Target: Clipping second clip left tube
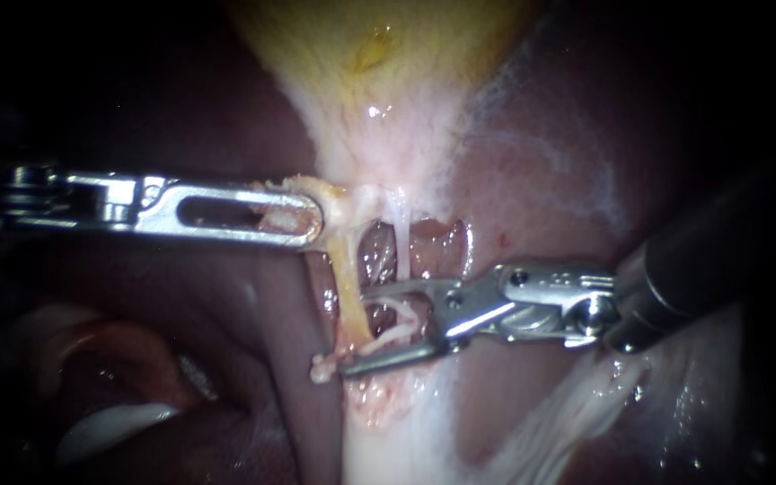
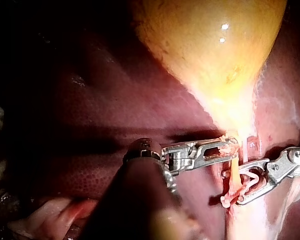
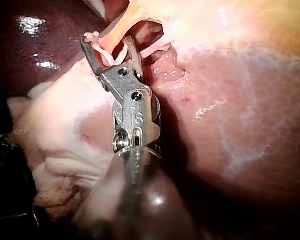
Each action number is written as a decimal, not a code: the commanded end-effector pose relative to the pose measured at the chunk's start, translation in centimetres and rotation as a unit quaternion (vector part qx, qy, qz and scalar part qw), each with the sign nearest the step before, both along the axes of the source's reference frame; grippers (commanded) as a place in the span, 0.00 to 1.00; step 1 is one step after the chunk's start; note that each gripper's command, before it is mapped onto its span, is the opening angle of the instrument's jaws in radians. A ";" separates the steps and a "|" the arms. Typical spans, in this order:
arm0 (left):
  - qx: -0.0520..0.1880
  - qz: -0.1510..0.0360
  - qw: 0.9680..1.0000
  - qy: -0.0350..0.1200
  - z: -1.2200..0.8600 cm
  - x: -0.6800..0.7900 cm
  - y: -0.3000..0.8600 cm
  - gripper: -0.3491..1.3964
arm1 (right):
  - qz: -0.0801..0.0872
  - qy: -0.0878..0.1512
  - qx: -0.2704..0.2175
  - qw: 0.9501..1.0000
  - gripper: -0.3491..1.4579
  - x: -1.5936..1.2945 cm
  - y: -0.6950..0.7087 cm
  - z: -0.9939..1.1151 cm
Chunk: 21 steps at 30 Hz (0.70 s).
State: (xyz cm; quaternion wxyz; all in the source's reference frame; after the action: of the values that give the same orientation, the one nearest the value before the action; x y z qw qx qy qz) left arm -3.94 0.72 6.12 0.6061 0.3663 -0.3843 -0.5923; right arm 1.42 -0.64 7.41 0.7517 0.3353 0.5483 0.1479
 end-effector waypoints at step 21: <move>0.000 0.000 1.000 0.000 0.03 -0.02 0.02 0.00 | 0.024 0.019 0.092 0.995 0.07 0.14 -0.09 0.08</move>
State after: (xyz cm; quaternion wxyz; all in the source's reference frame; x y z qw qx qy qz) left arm -3.96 0.74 6.14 0.6060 0.3659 -0.3839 -0.5928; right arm 1.57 -0.74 7.49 0.7028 0.3933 0.5541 0.2107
